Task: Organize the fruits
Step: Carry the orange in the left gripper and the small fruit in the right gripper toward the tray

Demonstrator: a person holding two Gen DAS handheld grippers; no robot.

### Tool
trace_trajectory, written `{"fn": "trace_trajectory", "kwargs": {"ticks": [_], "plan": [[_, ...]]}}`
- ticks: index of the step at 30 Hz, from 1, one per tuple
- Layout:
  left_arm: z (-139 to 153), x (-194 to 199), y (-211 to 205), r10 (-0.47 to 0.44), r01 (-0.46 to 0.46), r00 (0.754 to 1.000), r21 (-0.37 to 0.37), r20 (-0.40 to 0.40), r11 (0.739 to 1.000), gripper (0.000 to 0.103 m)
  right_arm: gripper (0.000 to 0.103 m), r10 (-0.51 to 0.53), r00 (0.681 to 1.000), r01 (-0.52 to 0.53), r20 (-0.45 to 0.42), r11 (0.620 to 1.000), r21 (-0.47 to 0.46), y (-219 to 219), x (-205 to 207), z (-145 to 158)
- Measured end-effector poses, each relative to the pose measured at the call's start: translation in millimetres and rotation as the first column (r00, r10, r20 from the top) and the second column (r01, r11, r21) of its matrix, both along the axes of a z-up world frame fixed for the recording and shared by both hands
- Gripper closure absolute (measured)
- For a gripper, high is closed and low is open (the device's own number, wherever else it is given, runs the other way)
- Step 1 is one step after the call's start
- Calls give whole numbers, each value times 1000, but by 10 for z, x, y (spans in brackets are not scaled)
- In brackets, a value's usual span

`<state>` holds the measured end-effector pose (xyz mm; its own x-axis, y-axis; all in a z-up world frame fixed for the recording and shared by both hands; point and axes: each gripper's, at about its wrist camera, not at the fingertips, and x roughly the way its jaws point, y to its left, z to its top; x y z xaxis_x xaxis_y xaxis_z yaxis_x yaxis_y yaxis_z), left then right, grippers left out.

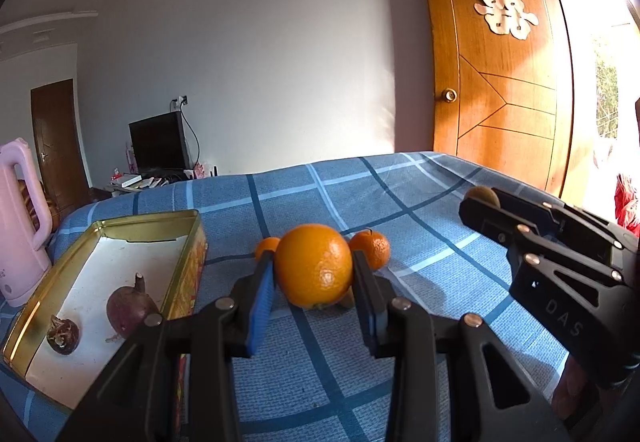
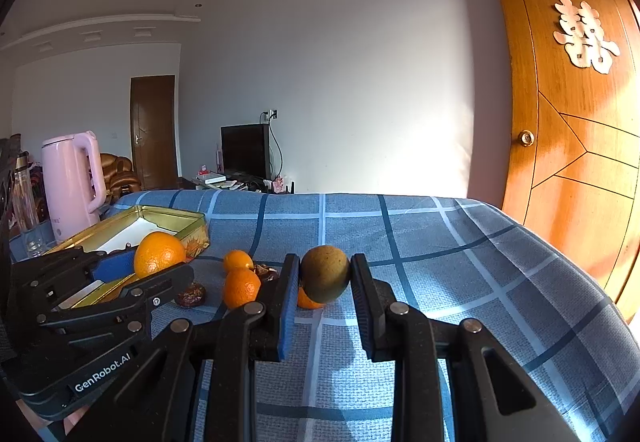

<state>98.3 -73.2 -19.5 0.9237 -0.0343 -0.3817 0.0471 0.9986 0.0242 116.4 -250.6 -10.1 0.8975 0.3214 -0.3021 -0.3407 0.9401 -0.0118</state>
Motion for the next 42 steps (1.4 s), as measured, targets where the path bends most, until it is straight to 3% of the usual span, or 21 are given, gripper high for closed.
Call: {"fn": "trace_trajectory", "kwargs": {"ticks": [19, 34, 42], "plan": [[-33, -1, 197, 49, -50, 998, -24, -40, 998, 64, 75, 43, 999, -43, -33, 999, 1, 130, 37, -12], [102, -98, 505, 124, -124, 992, 3, 11, 992, 64, 75, 107, 992, -107, -72, 994, 8, 394, 40, -34], [158, -107, 752, 175, -175, 985, -11, -7, 985, 64, 75, 157, 984, -153, -90, 987, 52, 497, -32, 130]]}}
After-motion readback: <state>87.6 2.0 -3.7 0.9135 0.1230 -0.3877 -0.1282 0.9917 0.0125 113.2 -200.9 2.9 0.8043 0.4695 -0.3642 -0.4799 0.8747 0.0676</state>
